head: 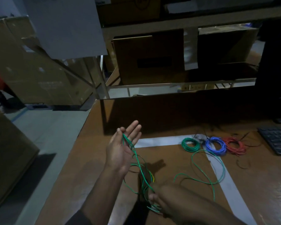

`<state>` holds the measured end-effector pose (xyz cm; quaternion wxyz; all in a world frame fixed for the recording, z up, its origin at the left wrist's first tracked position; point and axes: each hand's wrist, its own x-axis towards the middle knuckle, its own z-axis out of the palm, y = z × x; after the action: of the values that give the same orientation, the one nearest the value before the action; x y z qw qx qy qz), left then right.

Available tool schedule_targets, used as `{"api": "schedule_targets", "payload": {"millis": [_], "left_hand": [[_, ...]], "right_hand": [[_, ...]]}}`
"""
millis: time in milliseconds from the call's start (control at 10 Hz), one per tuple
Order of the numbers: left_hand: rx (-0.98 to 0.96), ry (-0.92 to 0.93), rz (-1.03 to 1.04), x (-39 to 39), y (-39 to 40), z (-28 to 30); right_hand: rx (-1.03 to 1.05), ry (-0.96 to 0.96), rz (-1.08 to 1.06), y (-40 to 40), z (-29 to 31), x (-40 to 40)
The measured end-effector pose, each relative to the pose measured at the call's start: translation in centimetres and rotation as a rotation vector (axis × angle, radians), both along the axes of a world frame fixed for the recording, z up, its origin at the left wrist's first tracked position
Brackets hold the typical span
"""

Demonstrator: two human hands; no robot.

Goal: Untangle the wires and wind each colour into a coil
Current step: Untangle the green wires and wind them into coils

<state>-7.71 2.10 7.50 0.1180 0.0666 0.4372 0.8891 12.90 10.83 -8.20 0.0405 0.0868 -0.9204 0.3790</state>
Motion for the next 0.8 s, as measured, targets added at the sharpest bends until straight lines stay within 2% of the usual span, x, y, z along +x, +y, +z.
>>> {"api": "schedule_targets", "payload": {"millis": [100, 200, 300, 400, 500, 600, 700, 800], "left_hand": [[-0.249, 0.111, 0.024, 0.4, 0.2, -1.2], [-0.404, 0.182, -0.053, 1.4, 0.5, -1.8], [-0.575, 0.285, -0.101, 2.8, 1.1, -1.6], [-0.593, 0.307, -0.241, 4.0, 1.3, -0.6], [-0.523, 0.276, -0.366, 4.9, 1.3, 0.0], [-0.419, 0.218, -0.416, 5.2, 1.2, 0.4], [-0.247, 0.114, -0.398, 5.1, 1.1, 1.0], [-0.009, -0.03, -0.342, 4.7, 1.0, 1.8]], "right_hand": [[-0.051, -0.009, 0.008, -0.1, 2.3, -0.2], [0.099, 0.125, -0.085, 7.7, 14.8, -6.8], [0.062, 0.256, -0.177, 7.5, 18.4, -9.5], [0.008, 0.339, -0.232, 9.0, 19.2, -10.7], [0.014, 0.381, -0.275, 11.0, 19.7, -12.5], [-0.033, 0.288, -0.274, 11.8, 18.9, -13.6], [-0.049, 0.243, -0.238, 11.6, 16.9, -13.9], [-0.063, 0.103, -0.243, 10.4, 13.7, -13.1]]}}
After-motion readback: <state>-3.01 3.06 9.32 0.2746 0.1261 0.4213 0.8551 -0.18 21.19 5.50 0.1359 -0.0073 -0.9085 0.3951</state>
